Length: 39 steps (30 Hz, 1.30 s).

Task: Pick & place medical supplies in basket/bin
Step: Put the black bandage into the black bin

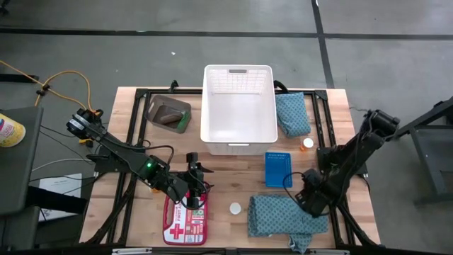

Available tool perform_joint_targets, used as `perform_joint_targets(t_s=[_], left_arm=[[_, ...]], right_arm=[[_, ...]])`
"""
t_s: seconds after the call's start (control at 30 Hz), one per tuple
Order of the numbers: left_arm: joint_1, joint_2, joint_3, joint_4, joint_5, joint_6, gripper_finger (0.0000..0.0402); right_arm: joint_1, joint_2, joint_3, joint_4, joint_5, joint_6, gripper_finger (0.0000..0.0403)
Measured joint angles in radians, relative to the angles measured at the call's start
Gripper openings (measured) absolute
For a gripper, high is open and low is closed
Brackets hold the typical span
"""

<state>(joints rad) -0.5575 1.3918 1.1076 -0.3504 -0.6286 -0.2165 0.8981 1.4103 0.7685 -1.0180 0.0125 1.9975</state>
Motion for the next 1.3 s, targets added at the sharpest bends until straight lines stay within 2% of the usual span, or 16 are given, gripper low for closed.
perform_joint_targets(t_s=[0.4,0.87,1.0,1.3], left_arm=[[0.0,0.0,0.0,0.0,0.0,0.0,0.0215],[0.0,0.0,0.0,0.0,0.0,0.0,0.0215],[0.0,0.0,0.0,0.0,0.0,0.0,0.0215],[0.0,0.0,0.0,0.0,0.0,0.0,0.0215]], right_arm=[[0.006,0.07,0.0,0.01,0.007,0.0,0.0258],[0.006,0.089,0.0,0.006,0.006,0.0,0.0256],[0.006,0.089,0.0,0.003,0.009,0.001,0.0238],[0.006,0.089,-0.001,0.004,0.012,0.0,0.0171]])
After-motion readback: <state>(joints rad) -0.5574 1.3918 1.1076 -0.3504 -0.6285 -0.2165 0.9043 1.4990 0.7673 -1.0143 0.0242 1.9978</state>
